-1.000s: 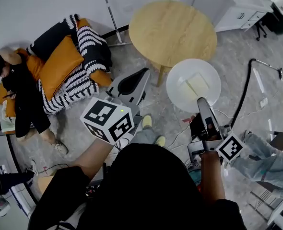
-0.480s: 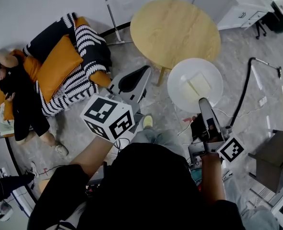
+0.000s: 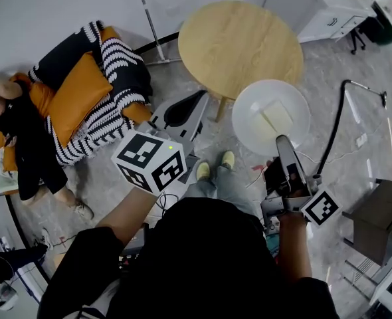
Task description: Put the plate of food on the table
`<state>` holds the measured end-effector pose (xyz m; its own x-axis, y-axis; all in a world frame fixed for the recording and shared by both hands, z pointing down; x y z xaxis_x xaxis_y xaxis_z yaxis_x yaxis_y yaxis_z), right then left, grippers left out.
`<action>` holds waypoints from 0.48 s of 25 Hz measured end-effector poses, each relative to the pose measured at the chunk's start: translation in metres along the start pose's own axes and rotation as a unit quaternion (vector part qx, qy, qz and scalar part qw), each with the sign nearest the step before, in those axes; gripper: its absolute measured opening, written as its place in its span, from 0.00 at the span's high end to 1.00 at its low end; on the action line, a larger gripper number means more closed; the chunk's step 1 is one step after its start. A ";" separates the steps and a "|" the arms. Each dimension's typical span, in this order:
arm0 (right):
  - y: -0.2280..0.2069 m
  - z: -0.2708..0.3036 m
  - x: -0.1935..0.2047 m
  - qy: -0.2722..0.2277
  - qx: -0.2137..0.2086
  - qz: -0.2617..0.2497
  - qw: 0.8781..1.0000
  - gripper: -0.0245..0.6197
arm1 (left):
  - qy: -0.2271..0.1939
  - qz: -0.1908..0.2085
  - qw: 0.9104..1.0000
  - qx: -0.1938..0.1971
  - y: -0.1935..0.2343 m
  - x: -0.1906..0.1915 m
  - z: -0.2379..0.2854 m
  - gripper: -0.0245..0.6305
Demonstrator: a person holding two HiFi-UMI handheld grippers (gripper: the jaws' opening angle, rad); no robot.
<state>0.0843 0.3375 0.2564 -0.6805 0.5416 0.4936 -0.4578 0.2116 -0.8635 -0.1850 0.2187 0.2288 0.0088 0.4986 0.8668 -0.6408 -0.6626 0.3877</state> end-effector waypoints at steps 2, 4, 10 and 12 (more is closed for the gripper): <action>0.000 0.004 -0.005 0.001 0.000 -0.005 1.000 0.92 | -0.001 -0.001 1.000 -0.001 0.003 -0.003 0.003 0.95; 0.000 0.006 -0.007 0.004 -0.002 -0.005 1.000 0.92 | -0.003 -0.004 1.000 -0.005 0.004 -0.003 0.001 0.95; -0.003 0.006 -0.006 0.011 -0.007 -0.001 1.000 0.92 | -0.004 -0.005 1.000 -0.014 0.001 -0.002 -0.001 0.95; -0.003 0.006 -0.007 0.013 -0.010 0.000 1.000 0.92 | -0.005 -0.004 1.000 -0.017 0.000 -0.002 -0.001 0.95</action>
<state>0.0868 0.3282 0.2562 -0.6659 0.5619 0.4908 -0.4461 0.2274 -0.8656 -0.1863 0.2184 0.2265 0.0217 0.4984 0.8667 -0.6666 -0.6388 0.3840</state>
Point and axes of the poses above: the fingertips, and each gripper's own axes: z forward along the fingers, y to its left, x out of its underside, the point moved 10 cm from there along -z, backward along the fingers, and after that the axes turned 11 degrees about y, right-handed, at the moved point
